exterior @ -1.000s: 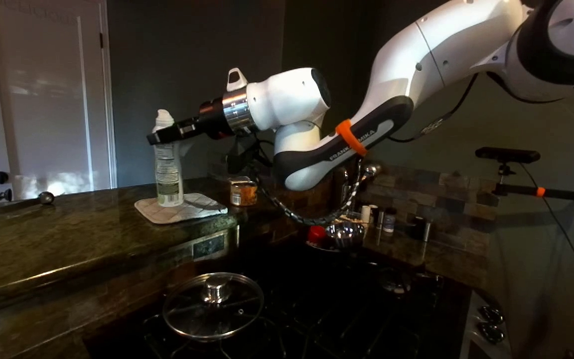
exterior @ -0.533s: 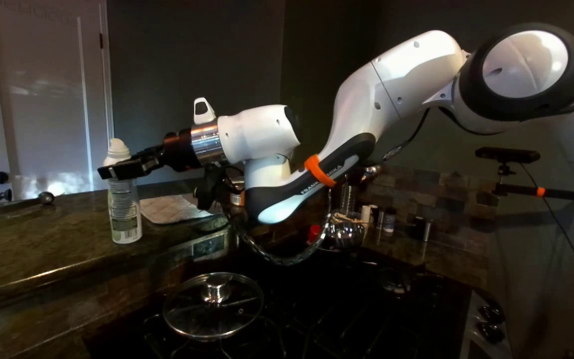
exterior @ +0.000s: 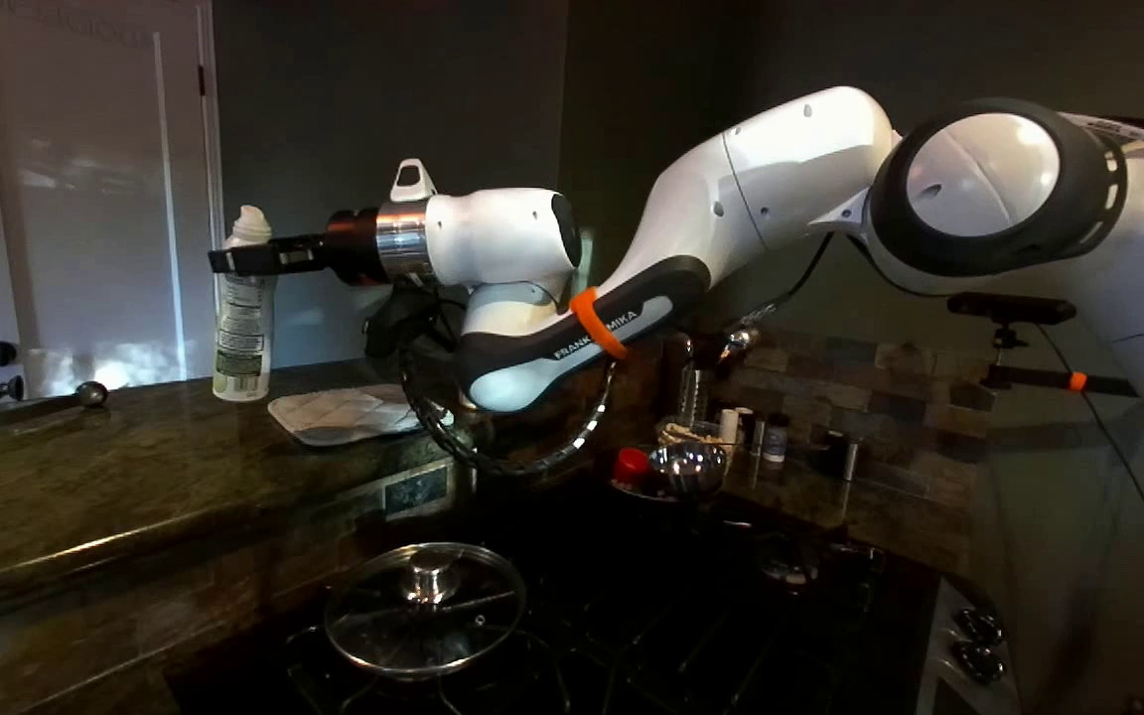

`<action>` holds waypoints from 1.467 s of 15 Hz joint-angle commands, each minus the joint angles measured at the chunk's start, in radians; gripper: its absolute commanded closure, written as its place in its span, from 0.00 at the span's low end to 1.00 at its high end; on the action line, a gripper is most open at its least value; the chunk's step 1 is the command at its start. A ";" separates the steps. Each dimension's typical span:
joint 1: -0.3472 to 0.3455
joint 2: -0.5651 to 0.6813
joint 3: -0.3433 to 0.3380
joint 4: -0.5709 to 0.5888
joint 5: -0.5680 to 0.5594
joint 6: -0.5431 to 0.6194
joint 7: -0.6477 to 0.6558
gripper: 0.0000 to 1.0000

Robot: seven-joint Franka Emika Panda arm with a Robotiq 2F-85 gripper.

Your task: Put the white spray can on the upper cabinet.

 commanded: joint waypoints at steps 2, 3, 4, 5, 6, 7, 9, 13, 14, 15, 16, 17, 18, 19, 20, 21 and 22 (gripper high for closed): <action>-0.005 0.040 0.040 0.039 -0.011 -0.092 0.062 0.67; -0.003 0.033 0.046 0.021 -0.027 -0.123 0.062 0.67; 0.003 0.032 0.047 0.014 -0.032 -0.145 0.053 0.67; 0.012 0.035 0.042 0.017 -0.027 -0.167 0.042 0.67; 0.022 0.033 0.037 0.014 -0.024 -0.186 0.035 0.67; 0.028 0.032 0.035 0.014 -0.024 -0.202 0.030 0.67; 0.038 0.033 0.035 0.013 -0.018 -0.216 0.028 0.67; 0.043 0.034 0.040 0.009 -0.016 -0.231 0.031 0.67; 0.042 0.038 0.043 0.009 -0.014 -0.233 0.033 0.67; 0.043 0.039 0.042 0.009 -0.013 -0.236 0.033 0.67; 0.043 0.041 0.042 0.010 -0.011 -0.240 0.035 0.67; 0.045 0.043 0.039 0.013 -0.006 -0.240 0.038 0.67; 0.060 0.034 0.032 -0.026 0.168 -0.231 -0.118 0.67; 0.061 0.038 0.032 -0.020 0.216 -0.229 -0.141 0.67; 0.065 0.042 0.031 -0.016 0.293 -0.226 -0.197 0.67; 0.070 0.041 0.028 -0.018 0.360 -0.223 -0.241 0.67; 0.076 0.040 0.025 -0.019 0.421 -0.222 -0.284 0.67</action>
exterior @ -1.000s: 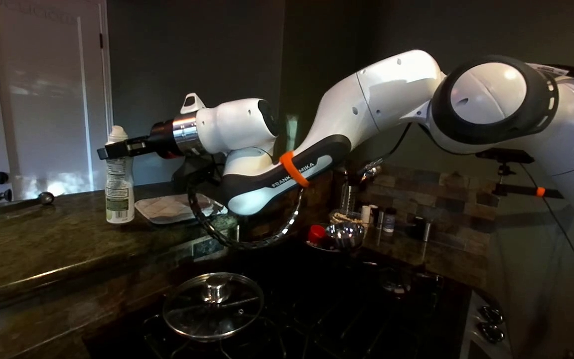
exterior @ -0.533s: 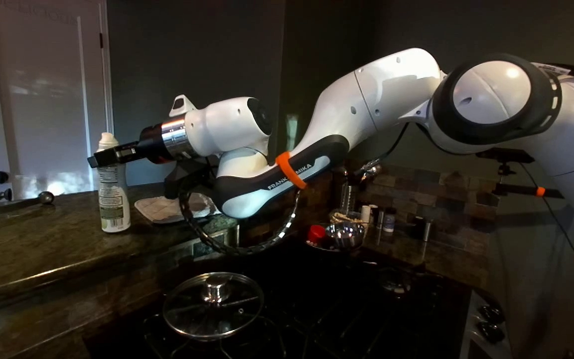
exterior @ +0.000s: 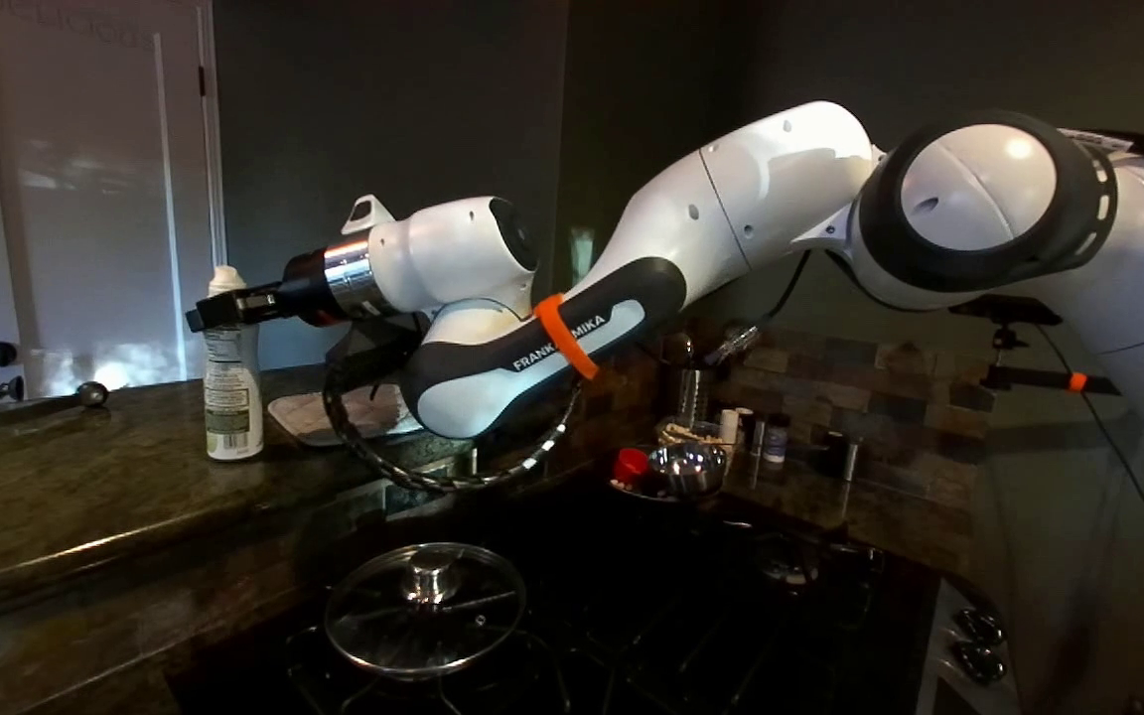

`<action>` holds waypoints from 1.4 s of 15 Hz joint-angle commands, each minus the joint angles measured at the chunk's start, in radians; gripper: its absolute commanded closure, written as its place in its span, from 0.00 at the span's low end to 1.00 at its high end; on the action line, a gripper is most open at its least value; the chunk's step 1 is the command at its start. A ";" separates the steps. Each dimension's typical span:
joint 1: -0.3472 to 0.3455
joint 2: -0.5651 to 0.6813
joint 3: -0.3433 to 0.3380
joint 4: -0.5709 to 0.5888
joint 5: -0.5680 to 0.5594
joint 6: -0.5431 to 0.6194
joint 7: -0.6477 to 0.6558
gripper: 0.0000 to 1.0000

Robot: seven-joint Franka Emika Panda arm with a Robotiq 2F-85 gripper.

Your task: Put the white spray can on the upper cabinet.

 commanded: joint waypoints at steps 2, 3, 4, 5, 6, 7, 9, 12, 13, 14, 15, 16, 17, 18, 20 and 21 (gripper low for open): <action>0.033 -0.006 -0.009 -0.024 0.278 -0.004 -0.210 0.67; 0.039 -0.005 -0.031 -0.007 0.203 -0.008 -0.120 0.67; 0.042 -0.009 -0.029 -0.013 0.215 -0.014 -0.137 0.67; 0.052 -0.016 -0.021 -0.033 0.332 -0.015 -0.264 0.67; 0.056 -0.018 -0.025 -0.036 0.350 -0.016 -0.277 0.67; 0.062 -0.020 -0.026 -0.041 0.377 -0.018 -0.305 0.67; 0.091 -0.030 -0.055 -0.044 0.420 -0.033 -0.355 0.67; 0.127 -0.037 -0.096 -0.053 0.467 -0.045 -0.406 0.67; 0.151 -0.039 -0.136 -0.049 0.435 -0.050 -0.363 0.67; 0.164 -0.039 -0.152 -0.048 0.439 -0.056 -0.365 0.17; 0.173 -0.041 -0.163 -0.047 0.435 -0.058 -0.363 0.16; 0.185 -0.045 -0.179 -0.048 0.435 -0.065 -0.361 0.11; 0.195 -0.045 -0.192 -0.047 0.434 -0.070 -0.359 0.03; 0.206 -0.049 -0.207 -0.048 0.434 -0.076 -0.357 0.00; 0.223 -0.059 -0.231 -0.052 0.431 -0.081 -0.356 0.00; 0.239 -0.064 -0.254 -0.053 0.432 -0.083 -0.357 0.00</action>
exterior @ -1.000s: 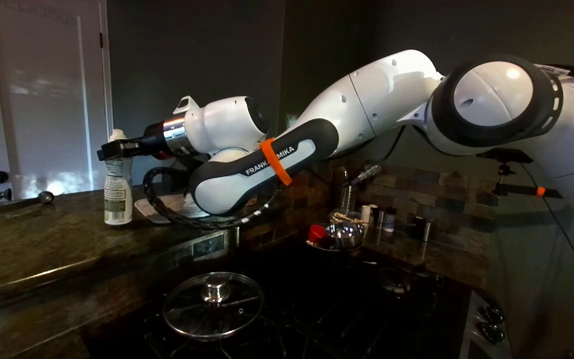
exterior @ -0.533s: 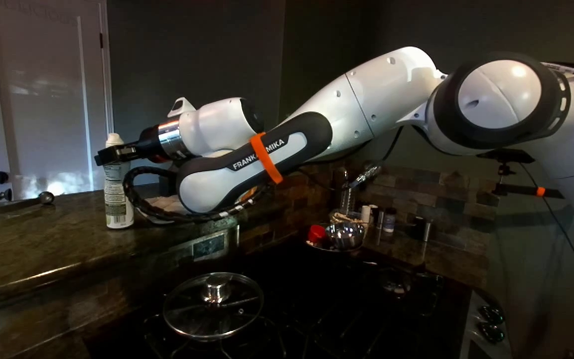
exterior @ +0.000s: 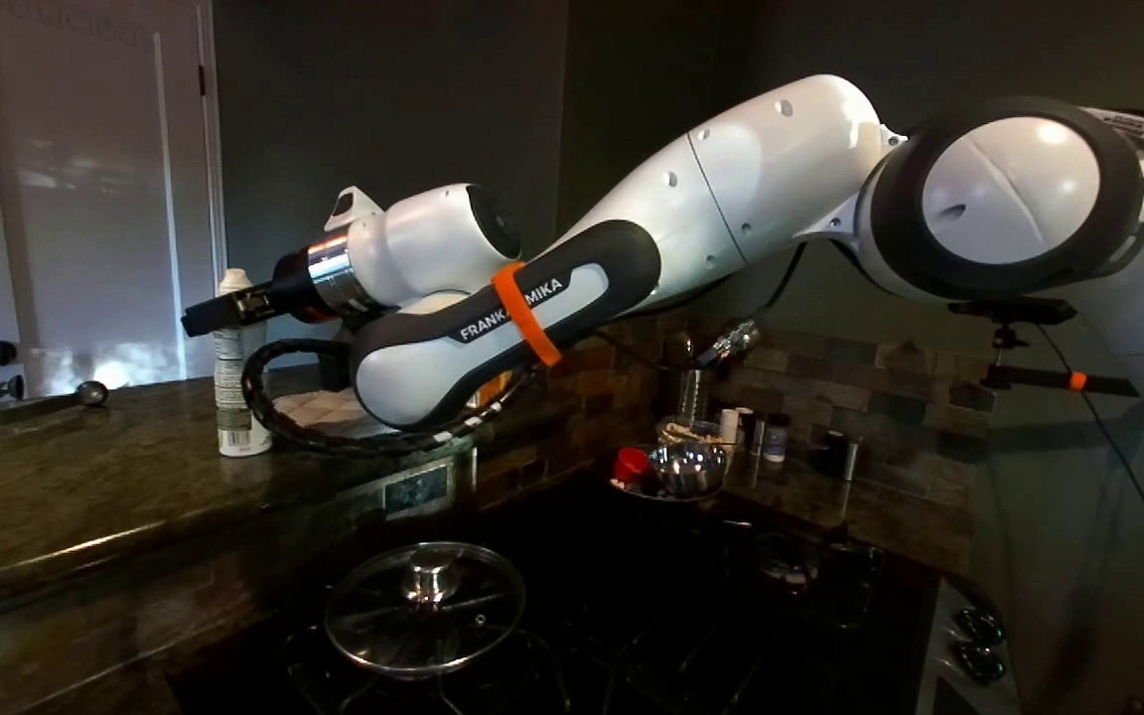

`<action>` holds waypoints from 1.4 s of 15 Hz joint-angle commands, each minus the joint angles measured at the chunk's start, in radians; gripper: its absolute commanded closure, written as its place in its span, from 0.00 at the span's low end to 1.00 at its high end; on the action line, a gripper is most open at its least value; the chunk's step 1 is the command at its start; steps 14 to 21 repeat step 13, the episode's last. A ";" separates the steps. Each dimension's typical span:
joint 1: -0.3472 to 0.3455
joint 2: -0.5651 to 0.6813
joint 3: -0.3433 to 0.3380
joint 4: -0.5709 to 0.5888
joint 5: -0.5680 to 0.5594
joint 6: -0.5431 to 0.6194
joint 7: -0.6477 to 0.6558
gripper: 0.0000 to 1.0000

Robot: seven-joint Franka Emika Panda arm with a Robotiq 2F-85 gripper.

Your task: Put the white spray can on the upper cabinet.

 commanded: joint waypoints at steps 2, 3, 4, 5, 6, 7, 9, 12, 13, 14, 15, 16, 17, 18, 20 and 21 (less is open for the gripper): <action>0.085 -0.062 -0.117 -0.042 0.008 -0.037 0.002 0.00; 0.107 -0.073 -0.149 -0.043 0.008 -0.033 0.001 0.00; 0.121 -0.086 -0.165 -0.046 0.001 -0.021 -0.004 0.00; 0.137 -0.097 -0.186 -0.047 -0.005 -0.010 -0.008 0.00; 0.138 -0.110 -0.181 -0.048 -0.016 0.001 -0.014 0.00; 0.136 -0.120 -0.170 -0.050 -0.028 0.015 -0.020 0.00; 0.195 -0.133 -0.248 -0.039 -0.022 0.068 -0.030 0.00; 0.214 -0.118 -0.288 0.000 0.005 0.094 -0.024 0.00; 0.233 -0.125 -0.321 0.001 0.010 0.102 -0.021 0.00; 0.233 -0.125 -0.321 0.001 0.010 0.102 -0.021 0.00; 0.233 -0.125 -0.321 0.001 0.010 0.102 -0.021 0.00; 0.233 -0.125 -0.321 0.001 0.010 0.102 -0.021 0.00; 0.233 -0.125 -0.321 0.001 0.010 0.102 -0.021 0.00; 0.233 -0.125 -0.321 0.001 0.010 0.102 -0.021 0.00; 0.233 -0.125 -0.321 0.001 0.010 0.102 -0.021 0.00; 0.233 -0.125 -0.321 0.001 0.010 0.102 -0.021 0.00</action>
